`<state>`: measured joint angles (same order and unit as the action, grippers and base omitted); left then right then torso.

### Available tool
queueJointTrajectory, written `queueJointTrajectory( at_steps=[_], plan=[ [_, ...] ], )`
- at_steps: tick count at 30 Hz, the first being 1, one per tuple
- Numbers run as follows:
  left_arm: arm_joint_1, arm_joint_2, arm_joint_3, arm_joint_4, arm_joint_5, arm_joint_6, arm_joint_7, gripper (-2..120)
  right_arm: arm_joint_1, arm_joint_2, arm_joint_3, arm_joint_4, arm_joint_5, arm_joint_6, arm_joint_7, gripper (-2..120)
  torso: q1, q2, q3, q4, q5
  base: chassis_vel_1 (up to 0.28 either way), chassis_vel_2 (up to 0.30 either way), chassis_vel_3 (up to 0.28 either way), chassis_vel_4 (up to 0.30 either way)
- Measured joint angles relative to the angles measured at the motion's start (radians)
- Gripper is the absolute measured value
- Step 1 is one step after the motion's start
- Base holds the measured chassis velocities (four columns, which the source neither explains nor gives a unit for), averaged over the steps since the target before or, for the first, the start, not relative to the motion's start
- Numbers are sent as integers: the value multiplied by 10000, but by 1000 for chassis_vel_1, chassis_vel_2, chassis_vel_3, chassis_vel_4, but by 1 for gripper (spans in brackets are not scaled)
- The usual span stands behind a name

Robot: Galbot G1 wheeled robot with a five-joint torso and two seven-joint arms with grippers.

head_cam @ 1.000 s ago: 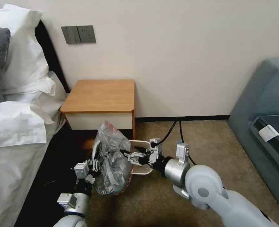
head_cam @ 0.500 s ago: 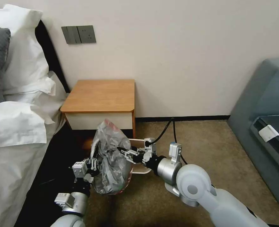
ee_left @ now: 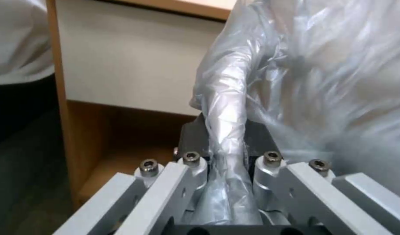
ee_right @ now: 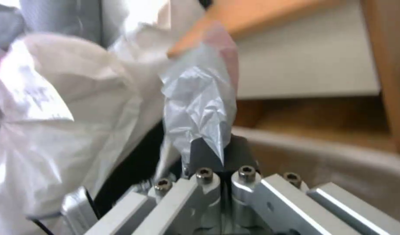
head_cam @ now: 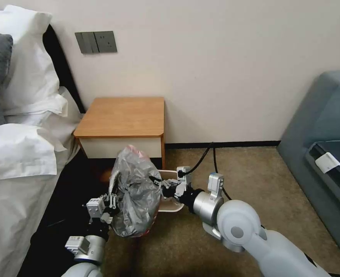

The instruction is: Pick up the garbage bag from the table and place it over the trash can.

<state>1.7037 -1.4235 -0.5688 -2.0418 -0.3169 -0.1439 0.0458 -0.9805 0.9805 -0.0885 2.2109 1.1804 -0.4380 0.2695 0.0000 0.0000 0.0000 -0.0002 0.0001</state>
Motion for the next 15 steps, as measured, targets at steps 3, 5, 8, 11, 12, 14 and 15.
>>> queueJointTrajectory(
  at_steps=[3, 5, 8, 11, 12, 14, 15],
  plan=[
    [14, -17, -28, 2, 0, 51, -26, 9, 248, -233, 284, 137, 34, -121, 14, 0, 0, -1, 0, 0, -1, 0, 0, 0, 0],
    [20, -34, -58, 2, -19, 66, -31, 9, 600, -402, 472, 64, 88, -331, 88, 0, 1, 0, 0, 1, 0, 0, 0, 0, 0],
    [42, -55, -65, -17, -75, 67, -28, 9, 1109, -540, 514, -340, 123, -552, 210, 0, 0, 0, 0, 0, 0, 0, 0, 0, 0],
    [100, -127, -67, -157, -300, 64, 112, 9, 1858, -604, 282, -995, 393, -1165, 715, 0, 0, 0, 1, 3, 1, 0, 0, 0, 0],
    [100, -127, -67, -157, -300, 64, 112, 9, 1858, -604, 282, -995, 393, -1165, 715, 0, 0, 0, 1, 3, 1, 0, 0, 0, 0],
    [122, -175, -106, -236, -483, 52, 239, 9, 2235, -697, 175, -1319, 882, -1816, 1217, 0, 0, -1, 1, 3, 0, 0, 0, 0, 0],
    [127, -198, -181, -268, -566, 46, 330, 9, 2368, -801, 178, -1432, 1228, -2166, 1390, 0, 0, -1, 1, 3, 0, 0, 0, 0, 0]
  ],
)
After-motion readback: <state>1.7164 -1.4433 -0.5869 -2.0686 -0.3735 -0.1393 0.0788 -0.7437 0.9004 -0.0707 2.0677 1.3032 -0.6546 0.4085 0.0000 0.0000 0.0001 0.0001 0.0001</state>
